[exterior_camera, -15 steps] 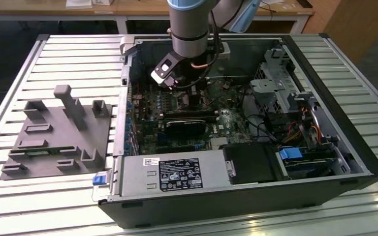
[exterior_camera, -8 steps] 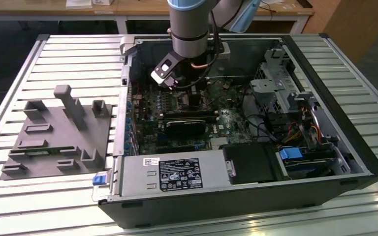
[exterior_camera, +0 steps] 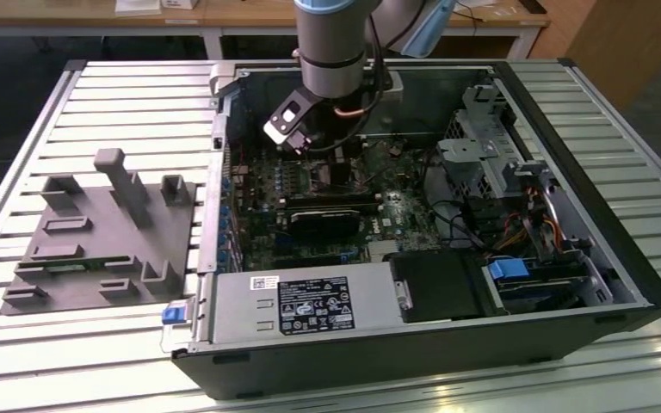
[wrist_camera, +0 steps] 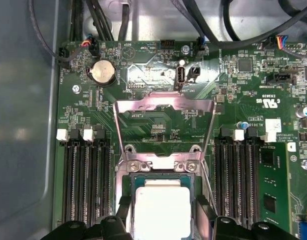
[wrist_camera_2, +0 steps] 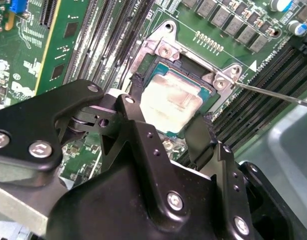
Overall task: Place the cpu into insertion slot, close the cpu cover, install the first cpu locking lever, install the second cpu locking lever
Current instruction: 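Place the cpu into insertion slot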
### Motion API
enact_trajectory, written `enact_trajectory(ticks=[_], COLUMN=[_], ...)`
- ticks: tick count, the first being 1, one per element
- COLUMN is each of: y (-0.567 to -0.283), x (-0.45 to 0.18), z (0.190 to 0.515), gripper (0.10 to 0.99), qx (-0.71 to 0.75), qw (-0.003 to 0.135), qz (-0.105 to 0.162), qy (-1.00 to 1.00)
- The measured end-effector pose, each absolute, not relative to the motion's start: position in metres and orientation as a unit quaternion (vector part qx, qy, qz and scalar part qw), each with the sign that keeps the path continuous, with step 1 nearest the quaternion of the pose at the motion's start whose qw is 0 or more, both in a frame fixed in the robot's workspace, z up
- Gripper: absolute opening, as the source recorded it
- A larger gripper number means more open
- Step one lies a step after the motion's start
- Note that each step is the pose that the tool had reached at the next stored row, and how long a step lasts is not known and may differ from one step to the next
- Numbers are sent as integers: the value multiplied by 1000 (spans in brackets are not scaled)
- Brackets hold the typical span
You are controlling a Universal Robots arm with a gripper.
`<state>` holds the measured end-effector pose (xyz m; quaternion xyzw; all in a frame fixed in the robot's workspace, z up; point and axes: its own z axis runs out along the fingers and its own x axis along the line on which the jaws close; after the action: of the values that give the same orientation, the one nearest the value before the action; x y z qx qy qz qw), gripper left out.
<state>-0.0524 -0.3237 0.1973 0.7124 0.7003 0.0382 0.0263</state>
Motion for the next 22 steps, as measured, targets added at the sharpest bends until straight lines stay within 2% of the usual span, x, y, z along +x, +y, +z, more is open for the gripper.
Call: enact_trajectory(ticks=[14, 16, 17, 19, 20, 22], y=[-324, -324, -324, -324, -324, -324], x=[-52, -52, -52, -52, -52, -52], z=[205, 205, 205, 205, 205, 205], gripper=[596, 471, 471, 353, 353, 235], qx=[712, 712, 712, 712, 712, 712], qw=[26, 26, 26, 26, 26, 26], qz=[38, 38, 38, 38, 38, 38], qy=[700, 700, 700, 700, 700, 700])
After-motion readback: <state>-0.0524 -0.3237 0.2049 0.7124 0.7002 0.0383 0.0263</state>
